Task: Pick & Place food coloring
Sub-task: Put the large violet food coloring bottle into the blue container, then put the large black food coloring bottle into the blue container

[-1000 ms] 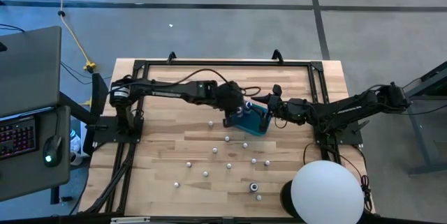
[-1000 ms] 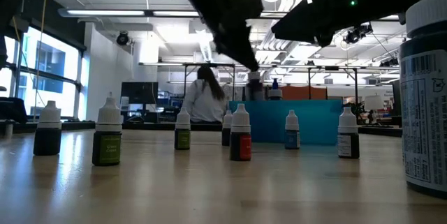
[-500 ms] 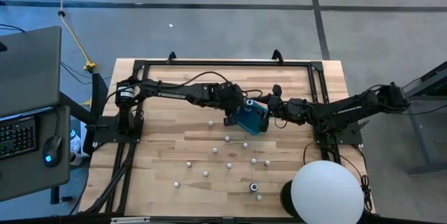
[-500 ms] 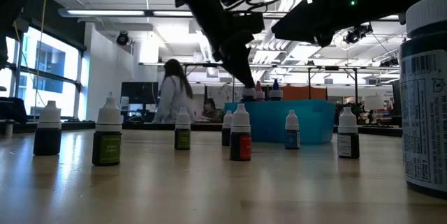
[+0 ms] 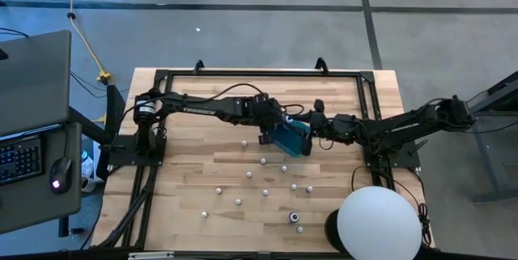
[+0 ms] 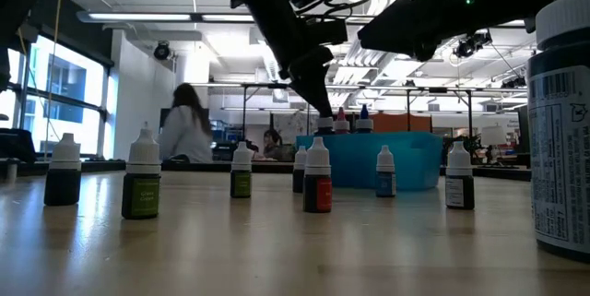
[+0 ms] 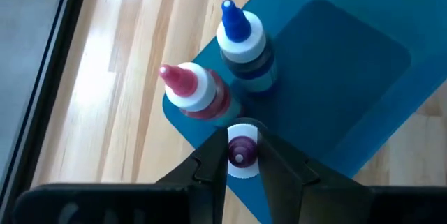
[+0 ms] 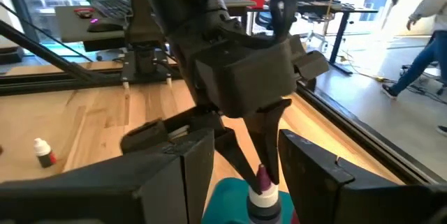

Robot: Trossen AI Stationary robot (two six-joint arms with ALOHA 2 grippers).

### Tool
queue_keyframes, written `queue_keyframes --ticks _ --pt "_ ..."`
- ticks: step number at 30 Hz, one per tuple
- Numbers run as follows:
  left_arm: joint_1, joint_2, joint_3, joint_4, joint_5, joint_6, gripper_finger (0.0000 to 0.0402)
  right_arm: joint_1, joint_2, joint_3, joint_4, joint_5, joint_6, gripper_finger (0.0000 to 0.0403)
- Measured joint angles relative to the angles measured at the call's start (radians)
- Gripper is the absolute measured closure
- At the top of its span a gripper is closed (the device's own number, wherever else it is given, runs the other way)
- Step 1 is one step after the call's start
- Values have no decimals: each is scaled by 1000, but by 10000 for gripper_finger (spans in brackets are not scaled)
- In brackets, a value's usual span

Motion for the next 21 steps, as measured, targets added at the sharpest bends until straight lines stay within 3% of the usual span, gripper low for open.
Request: queue_keyframes --ticks 5,15,19,21 --pt "0 0 0 -13 -2 22 319 0 0 0 1 -6 0 249" --pt "0 -6 5 13 -70 45 235 0 0 0 1 -10 0 249" --pt "-1 -24 82 -46 -40 44 232 0 0 0 1 -11 0 249" --pt "-2 -23 147 -152 -9 44 232 0 0 0 1 -27 0 249"
